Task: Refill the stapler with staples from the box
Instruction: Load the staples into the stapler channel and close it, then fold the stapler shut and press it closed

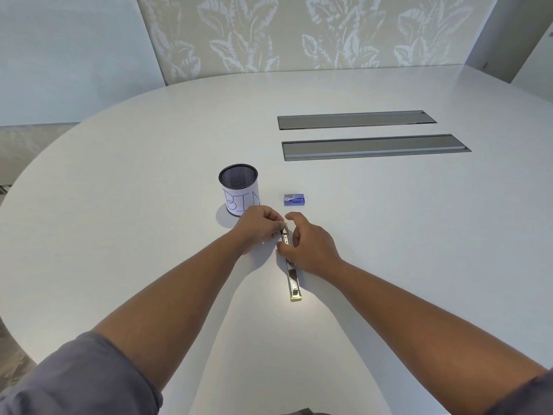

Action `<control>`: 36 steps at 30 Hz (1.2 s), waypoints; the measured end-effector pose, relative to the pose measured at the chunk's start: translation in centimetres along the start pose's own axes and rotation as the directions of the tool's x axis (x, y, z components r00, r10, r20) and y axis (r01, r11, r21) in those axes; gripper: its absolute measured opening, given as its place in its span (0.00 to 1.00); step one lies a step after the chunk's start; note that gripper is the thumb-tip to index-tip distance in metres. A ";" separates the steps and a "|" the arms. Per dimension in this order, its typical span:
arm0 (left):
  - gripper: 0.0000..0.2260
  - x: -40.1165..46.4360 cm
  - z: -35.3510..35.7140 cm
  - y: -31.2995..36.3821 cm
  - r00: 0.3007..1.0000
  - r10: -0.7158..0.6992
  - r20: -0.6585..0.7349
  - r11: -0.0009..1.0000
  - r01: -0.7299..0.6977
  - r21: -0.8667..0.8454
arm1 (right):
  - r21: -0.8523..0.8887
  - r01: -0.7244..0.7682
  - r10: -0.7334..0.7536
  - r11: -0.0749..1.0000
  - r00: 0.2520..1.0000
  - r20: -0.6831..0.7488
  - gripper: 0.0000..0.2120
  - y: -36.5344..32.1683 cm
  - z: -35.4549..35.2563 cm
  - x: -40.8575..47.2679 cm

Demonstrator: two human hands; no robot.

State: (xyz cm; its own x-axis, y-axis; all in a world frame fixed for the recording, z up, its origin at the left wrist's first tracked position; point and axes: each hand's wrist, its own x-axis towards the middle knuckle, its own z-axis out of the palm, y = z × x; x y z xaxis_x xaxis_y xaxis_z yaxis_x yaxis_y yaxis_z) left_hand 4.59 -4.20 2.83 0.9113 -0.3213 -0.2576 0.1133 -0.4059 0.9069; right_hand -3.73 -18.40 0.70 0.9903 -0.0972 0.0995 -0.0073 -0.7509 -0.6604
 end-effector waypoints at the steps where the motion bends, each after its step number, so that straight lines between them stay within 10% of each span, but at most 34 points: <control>1: 0.02 0.0 0.0 -0.1 1.000 0.006 -0.006 1.000 -0.006 0.000 | -0.022 -0.009 0.009 1.000 1.000 0.009 0.30 -0.1 0.1 0.1; 22: 0.15 -1.2 0.1 0.6 1.000 -0.015 0.012 0.999 0.016 -0.030 | 0.116 -0.005 0.024 0.993 0.987 -0.162 0.24 -0.2 0.4 -0.4; 36: 0.16 -2.1 1.3 0.5 0.992 -0.087 -0.096 0.978 0.067 -0.198 | 0.094 -0.047 0.049 0.994 0.998 -0.025 0.20 -0.9 -0.9 -1.1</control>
State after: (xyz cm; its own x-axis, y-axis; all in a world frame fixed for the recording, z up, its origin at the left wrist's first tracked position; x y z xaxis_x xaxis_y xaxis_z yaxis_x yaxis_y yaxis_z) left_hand 2.18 -4.84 3.38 0.9315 -0.2014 -0.3028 0.2504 -0.2488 0.9356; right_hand -4.92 -18.20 1.90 0.9849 -0.1504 0.0853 -0.0406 -0.6806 -0.7315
